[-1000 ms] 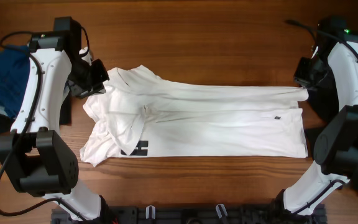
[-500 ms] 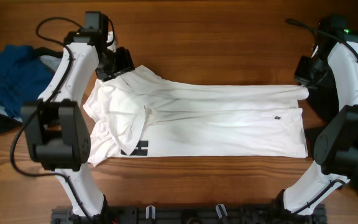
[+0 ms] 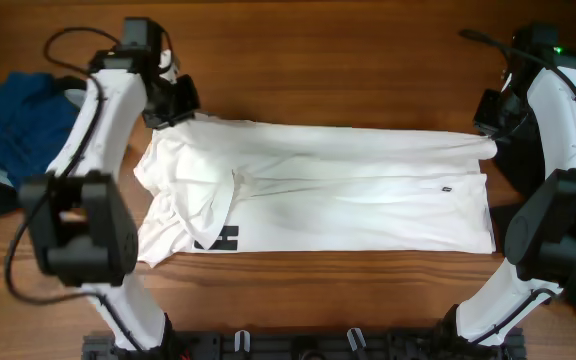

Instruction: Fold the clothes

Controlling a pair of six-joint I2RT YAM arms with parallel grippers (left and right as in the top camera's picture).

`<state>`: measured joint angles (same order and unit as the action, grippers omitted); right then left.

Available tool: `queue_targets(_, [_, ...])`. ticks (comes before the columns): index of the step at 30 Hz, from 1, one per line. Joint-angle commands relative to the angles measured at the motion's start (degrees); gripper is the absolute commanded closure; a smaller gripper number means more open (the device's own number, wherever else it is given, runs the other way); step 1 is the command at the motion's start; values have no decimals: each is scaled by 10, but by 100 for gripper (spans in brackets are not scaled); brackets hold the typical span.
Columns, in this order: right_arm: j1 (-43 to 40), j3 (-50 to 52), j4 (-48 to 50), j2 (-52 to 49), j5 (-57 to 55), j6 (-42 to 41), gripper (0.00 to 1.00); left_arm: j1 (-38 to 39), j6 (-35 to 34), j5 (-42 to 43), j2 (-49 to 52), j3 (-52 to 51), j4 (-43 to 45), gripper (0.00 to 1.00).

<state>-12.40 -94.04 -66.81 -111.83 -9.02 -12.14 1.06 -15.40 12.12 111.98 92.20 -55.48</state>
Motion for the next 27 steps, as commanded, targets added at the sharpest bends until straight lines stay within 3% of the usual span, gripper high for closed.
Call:
queue_targets(1, [0,9,0,-1,0,7,94,-7,-1,5,-97,5,-78,96])
queue_targets(4, [0,9,-8,-3,-2,15,95,-6,-10,-12,-114,5,-179,96])
queue_targets(8, [0,9,-23,-3,-28,15,94,-6,-49,-124,-114,3,-286,96])
queue_targets(15, [0,10,-70,-3,-37,15,94,-5,-76,-154,-114,-17,-310,96])
queue_targets(27, [-34,10,-185,-3,-71,-24,92,36,-76,-115,-114,-154,-269,96])
